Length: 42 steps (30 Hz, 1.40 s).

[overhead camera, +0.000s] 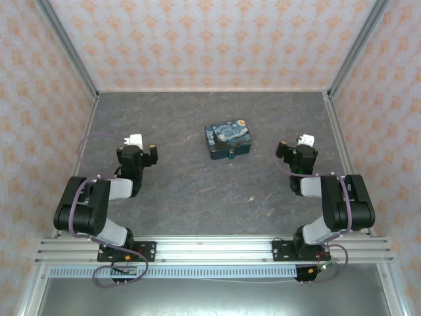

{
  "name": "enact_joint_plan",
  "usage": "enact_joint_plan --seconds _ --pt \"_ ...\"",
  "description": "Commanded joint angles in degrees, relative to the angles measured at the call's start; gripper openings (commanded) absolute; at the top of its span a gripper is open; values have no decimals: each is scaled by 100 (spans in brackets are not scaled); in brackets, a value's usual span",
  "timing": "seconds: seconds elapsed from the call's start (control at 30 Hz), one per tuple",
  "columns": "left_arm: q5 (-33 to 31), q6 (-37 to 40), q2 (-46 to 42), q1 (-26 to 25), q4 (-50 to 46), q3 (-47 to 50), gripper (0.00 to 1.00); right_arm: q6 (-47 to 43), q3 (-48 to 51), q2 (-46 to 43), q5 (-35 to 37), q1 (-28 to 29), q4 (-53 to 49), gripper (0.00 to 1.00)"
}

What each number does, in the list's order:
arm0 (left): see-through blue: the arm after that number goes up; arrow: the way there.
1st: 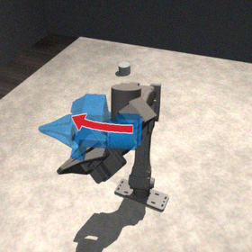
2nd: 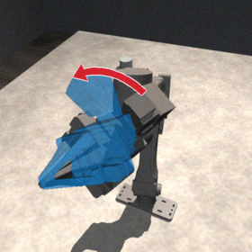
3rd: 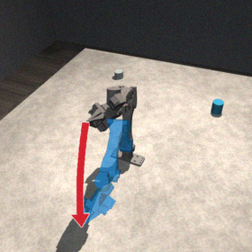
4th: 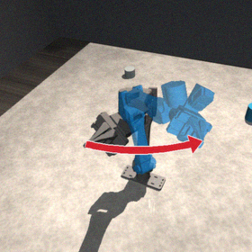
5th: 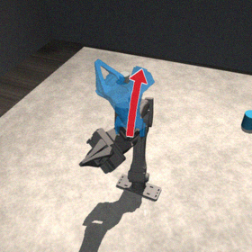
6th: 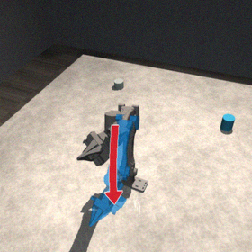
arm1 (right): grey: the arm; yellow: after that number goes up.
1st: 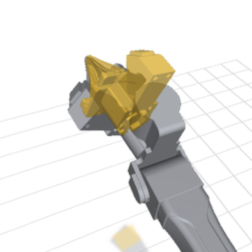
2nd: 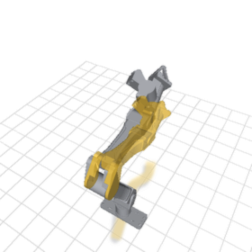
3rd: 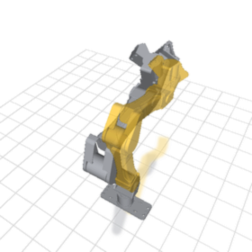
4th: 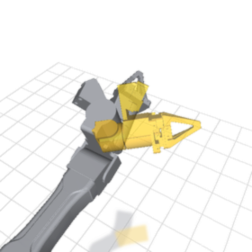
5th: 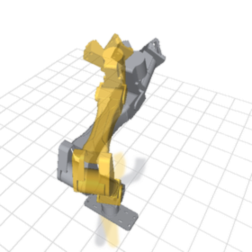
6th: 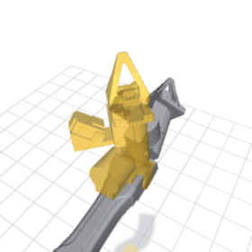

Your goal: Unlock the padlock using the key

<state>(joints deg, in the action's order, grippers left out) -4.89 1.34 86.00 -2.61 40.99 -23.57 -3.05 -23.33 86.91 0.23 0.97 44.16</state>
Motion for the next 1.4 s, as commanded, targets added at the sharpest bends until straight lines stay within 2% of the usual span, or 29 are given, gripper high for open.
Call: enact_joint_plan --seconds 0.0,0.6,0.7,0.8,0.87,0.97,1.1,1.13,1.23,1.37 --pt "-3 -67 -21 14 122 -117 100 41 -84 25 84 20 4 99" --pt "-87 -129 -63 15 145 -86 100 79 -91 -35 157 11 -70 99" --pt "-294 -205 -576 24 -317 -131 100 89 -340 -562 127 2 -915 99" --pt "-429 -295 -1361 16 -1139 -288 100 155 -510 -1319 73 4 -1749 99" --pt "-363 -593 -1949 15 -1883 -529 100 413 -799 -1858 -24 0 -2714 99" --pt "164 -1393 -2552 8 -3175 -1107 100 918 -1398 -2465 -482 33 -4164 99" --pt "1177 -2817 -2763 -92 -4113 -1561 100 1627 -1810 -2869 -1203 218 -5781 100" --pt "1387 -3132 -2810 -238 -4119 -1538 100 1797 -1833 -2928 -1401 320 -6081 100" --pt "1310 -3653 -2934 -976 -4042 -1423 100 2253 -1750 -3110 -1843 732 -6765 98" --pt "1250 -4144 -2864 -1774 -3746 -1321 100 2852 -1482 -3287 -1972 1496 -7559 91"
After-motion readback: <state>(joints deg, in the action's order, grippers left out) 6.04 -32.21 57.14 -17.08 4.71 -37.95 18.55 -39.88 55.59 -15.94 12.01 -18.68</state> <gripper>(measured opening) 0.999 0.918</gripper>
